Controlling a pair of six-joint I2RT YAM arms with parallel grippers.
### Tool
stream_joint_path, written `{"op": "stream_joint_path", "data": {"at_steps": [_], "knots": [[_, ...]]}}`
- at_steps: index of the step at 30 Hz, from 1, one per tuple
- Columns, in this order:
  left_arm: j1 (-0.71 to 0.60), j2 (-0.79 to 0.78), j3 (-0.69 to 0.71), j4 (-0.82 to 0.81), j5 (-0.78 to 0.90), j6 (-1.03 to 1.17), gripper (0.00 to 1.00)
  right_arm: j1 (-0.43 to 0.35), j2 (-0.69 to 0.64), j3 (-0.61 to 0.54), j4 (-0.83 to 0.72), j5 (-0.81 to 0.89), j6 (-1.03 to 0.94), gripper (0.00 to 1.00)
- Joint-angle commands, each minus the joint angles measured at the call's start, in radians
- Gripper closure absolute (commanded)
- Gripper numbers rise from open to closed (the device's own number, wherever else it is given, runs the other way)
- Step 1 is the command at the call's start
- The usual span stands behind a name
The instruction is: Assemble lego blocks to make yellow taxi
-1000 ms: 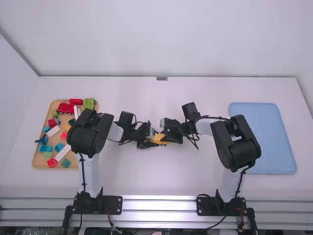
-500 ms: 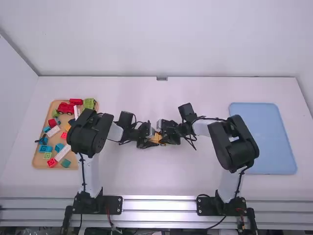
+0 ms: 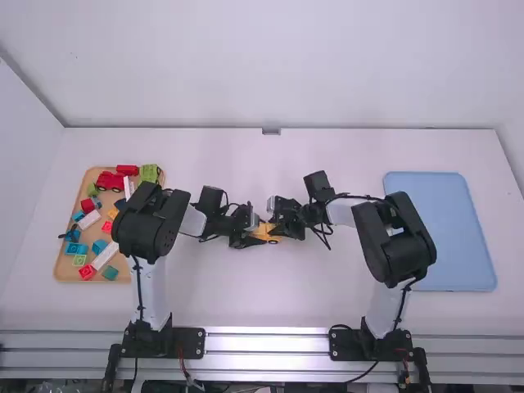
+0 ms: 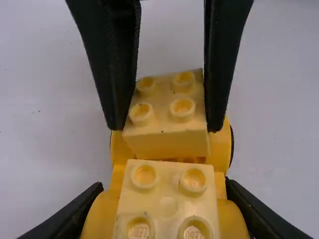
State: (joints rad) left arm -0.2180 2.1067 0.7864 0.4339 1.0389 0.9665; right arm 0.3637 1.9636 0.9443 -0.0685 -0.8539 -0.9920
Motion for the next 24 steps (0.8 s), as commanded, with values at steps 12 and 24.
{"op": "stream_joint_path", "data": {"at_steps": [12,24], "knots": [[-0.005,0.019,0.005,-0.01,-0.012,-0.008,0.5,0.024,0.011,0.009,0.005,0.044,-0.05,0.85],[-0.005,0.019,0.005,-0.006,-0.012,-0.008,0.5,0.056,0.012,-0.01,0.016,0.104,-0.083,0.84]]}}
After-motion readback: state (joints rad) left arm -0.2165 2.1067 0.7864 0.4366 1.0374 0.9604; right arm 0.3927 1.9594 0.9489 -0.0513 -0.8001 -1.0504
